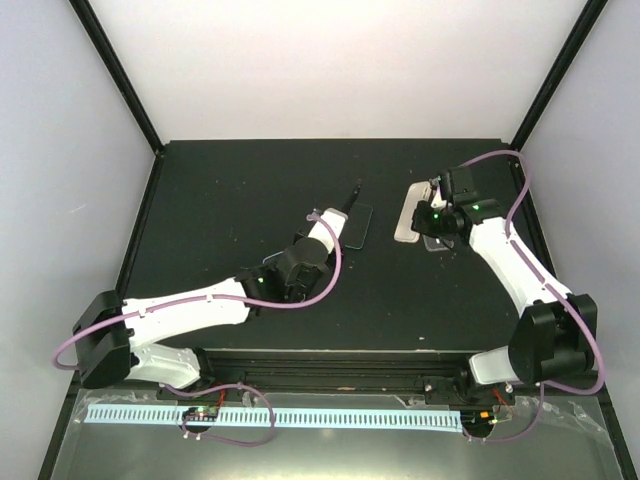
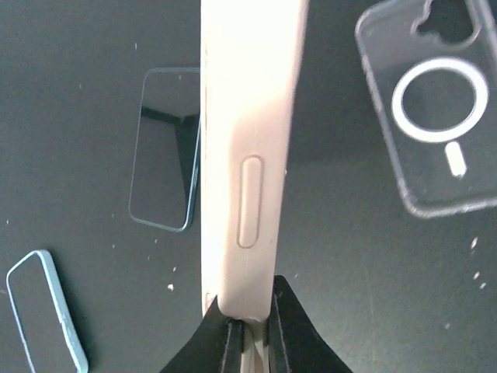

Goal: Take the phone out of the phone case

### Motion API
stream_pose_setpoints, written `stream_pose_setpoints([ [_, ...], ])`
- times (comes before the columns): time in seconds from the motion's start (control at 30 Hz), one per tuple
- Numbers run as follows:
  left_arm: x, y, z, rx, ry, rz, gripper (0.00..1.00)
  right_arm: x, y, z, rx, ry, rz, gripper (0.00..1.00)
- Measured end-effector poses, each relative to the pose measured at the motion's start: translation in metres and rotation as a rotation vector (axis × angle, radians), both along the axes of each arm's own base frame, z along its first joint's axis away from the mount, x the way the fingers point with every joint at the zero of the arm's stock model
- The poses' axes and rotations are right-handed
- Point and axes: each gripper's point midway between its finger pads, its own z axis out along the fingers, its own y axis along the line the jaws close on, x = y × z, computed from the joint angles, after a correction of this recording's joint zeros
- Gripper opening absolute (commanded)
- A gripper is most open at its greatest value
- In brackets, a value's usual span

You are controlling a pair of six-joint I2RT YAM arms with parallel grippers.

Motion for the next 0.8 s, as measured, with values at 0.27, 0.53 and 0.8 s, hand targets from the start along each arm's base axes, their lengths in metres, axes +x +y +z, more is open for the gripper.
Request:
stream_pose_setpoints([
  [0.27,0.028,0.039,-0.04,0.261,-0.001,0.158,0.01,0.015,-0.044,0.052,-0.017,-0.309,0.055,0.01],
  [0.53,0.05,0.051,-0.103,0.56,0.039,0.219,0.02,-0.01,-0.026,0.084,0.04,-0.551,0.289,0.01],
  [0.8,0.07,0.048,-0.159,0.758,0.124,0.21,0.02,-0.018,-0.021,0.069,0.031,-0.59,0.398,0.01],
])
